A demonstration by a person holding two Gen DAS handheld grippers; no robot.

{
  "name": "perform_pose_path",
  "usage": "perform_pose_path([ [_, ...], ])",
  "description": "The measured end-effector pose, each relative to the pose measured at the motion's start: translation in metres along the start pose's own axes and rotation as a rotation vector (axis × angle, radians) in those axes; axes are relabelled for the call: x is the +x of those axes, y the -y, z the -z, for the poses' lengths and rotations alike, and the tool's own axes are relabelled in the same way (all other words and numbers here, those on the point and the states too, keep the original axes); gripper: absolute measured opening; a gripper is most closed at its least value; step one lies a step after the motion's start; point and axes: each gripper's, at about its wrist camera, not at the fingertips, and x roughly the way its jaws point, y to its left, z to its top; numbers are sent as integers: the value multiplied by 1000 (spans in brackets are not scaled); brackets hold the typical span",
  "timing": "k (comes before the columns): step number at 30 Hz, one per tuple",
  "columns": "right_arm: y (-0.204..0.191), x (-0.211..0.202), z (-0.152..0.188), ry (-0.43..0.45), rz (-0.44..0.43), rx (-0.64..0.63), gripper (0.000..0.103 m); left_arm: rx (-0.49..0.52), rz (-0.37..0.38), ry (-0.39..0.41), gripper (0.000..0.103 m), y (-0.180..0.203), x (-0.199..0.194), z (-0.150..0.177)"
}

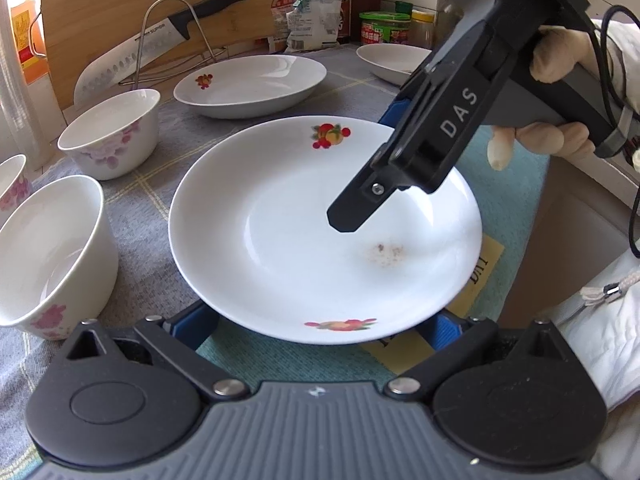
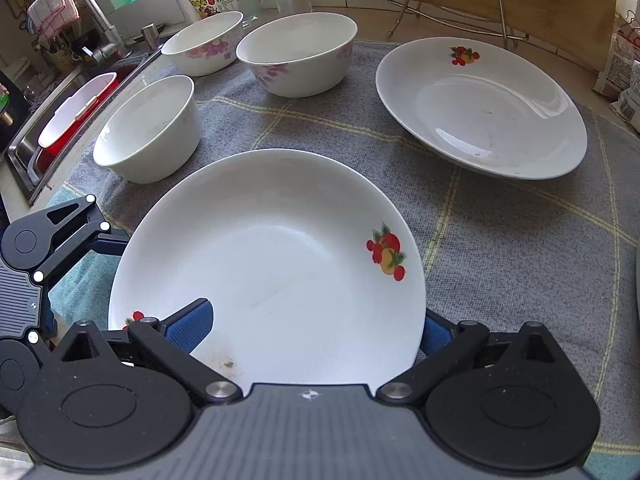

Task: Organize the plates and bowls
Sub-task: 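Lift the fruit-pattern plate off the towel with the right gripper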

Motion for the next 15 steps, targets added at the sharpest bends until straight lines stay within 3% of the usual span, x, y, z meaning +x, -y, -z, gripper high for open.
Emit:
perform_pose_path([
  [7, 4, 0, -4, 3, -11, -2, 102, 37, 25, -12, 103, -3, 2, -3],
  [15, 17, 0, -12, 17, -83, 37, 99, 63, 50, -13, 103, -7, 3, -4],
])
